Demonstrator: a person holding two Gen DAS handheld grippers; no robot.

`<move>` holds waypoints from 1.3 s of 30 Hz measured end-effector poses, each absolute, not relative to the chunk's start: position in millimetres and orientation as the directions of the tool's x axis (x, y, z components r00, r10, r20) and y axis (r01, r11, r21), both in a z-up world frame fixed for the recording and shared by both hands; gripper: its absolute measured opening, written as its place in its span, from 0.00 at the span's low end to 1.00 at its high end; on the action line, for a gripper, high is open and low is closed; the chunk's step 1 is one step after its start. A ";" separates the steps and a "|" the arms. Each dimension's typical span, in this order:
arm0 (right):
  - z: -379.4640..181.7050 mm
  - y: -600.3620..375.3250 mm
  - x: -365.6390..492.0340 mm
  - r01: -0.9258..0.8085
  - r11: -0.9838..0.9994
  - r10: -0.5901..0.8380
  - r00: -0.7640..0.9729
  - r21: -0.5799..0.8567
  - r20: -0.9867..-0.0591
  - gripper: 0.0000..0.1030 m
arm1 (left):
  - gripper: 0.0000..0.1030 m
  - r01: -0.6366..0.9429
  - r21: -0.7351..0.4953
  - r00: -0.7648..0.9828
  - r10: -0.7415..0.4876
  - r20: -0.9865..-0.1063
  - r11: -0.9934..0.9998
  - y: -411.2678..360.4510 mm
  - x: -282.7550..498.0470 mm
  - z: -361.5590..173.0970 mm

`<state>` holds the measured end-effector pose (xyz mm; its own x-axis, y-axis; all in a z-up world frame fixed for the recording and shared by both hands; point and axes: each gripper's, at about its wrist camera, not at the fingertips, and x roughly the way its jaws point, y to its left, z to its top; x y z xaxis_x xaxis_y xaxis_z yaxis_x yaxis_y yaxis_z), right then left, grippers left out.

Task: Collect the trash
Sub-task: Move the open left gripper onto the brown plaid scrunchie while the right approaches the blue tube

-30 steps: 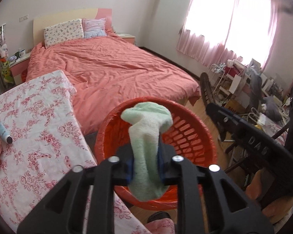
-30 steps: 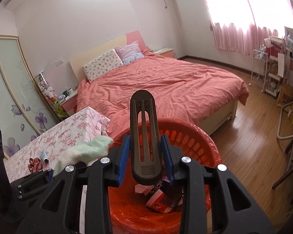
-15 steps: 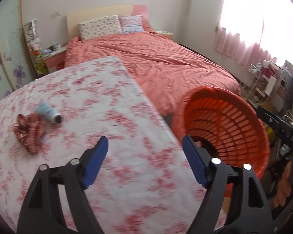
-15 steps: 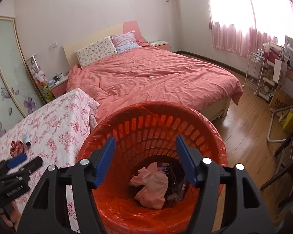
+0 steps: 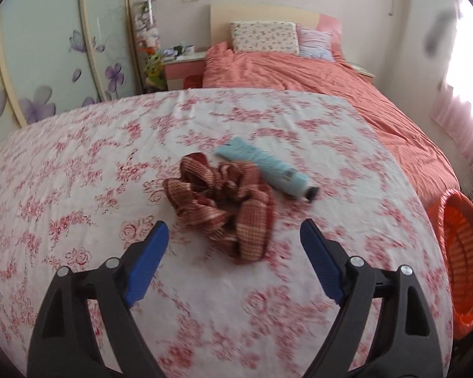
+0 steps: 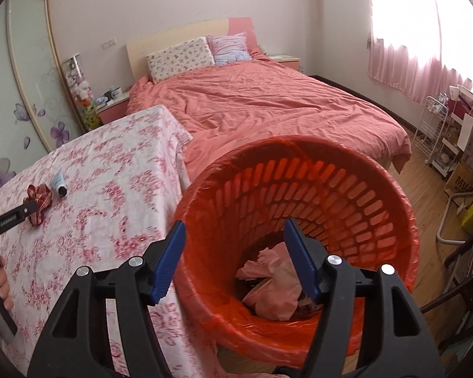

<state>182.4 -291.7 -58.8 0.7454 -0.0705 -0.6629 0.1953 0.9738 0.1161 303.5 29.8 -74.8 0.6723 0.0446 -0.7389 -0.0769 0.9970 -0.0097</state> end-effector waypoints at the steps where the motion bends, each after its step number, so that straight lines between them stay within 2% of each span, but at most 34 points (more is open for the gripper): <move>1: -58.9 -287.5 183.6 0.187 0.976 -0.065 0.743 0.112 -0.666 0.62 | 0.84 -0.085 -0.009 0.667 0.051 -0.743 0.996 32.1 307.1 -76.9; 7: -58.5 -270.2 189.4 0.152 0.982 -0.037 0.735 0.111 -0.677 0.62 | 0.85 -0.101 0.027 0.642 0.086 -0.762 0.994 35.3 332.5 -87.8; 8: -58.1 -267.7 190.4 0.147 0.983 -0.032 0.734 0.112 -0.678 0.62 | 0.81 -0.097 0.025 0.639 0.081 -0.765 0.995 35.0 335.9 -88.7; 9: -57.6 -264.4 191.4 0.138 0.984 -0.024 0.733 0.114 -0.680 0.62 | 0.78 -0.090 0.020 0.637 0.074 -0.767 0.996 34.8 338.8 -89.1; 11: -57.8 -255.1 194.7 0.124 0.986 -0.013 0.730 0.114 -0.684 0.62 | 0.62 -0.088 0.015 0.635 0.068 -0.769 0.996 37.8 341.9 -89.7; 12: -57.7 -251.1 195.7 0.116 0.987 -0.006 0.728 0.114 -0.685 0.62 | 0.58 -0.087 0.003 0.637 0.057 -0.769 0.996 41.4 342.2 -89.5; 14: -57.9 -241.3 198.7 0.098 0.989 0.006 0.727 0.114 -0.686 0.62 | 0.40 -0.083 -0.020 0.639 0.038 -0.768 0.996 50.2 340.0 -88.8; 17: -57.6 -226.8 201.8 0.069 0.991 0.028 0.726 0.113 -0.687 0.62 | 0.30 -0.084 -0.040 0.636 0.022 -0.772 0.996 68.3 333.9 -88.3; 22: -59.0 -197.7 208.3 0.001 0.994 0.076 0.720 0.111 -0.690 0.62 | 0.30 -0.128 0.001 0.632 0.082 -0.771 0.992 112.5 310.0 -85.9; 27: -64.8 -158.0 225.9 -0.078 0.990 0.141 0.698 0.121 -0.702 0.62 | 0.37 -0.187 -0.001 0.624 0.117 -0.773 0.982 157.1 291.1 -89.4; 39: -64.3 -79.4 303.1 -0.172 0.975 0.222 0.667 0.143 -0.712 0.61 | 0.40 -0.172 -0.018 0.616 0.093 -0.782 0.985 161.8 291.2 -91.3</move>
<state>303.1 -79.4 -64.3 0.6668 0.2216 -0.7116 -0.1716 0.9748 0.1427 291.2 161.8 -91.3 0.6161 0.0929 -0.7822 -0.1719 0.9849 -0.0185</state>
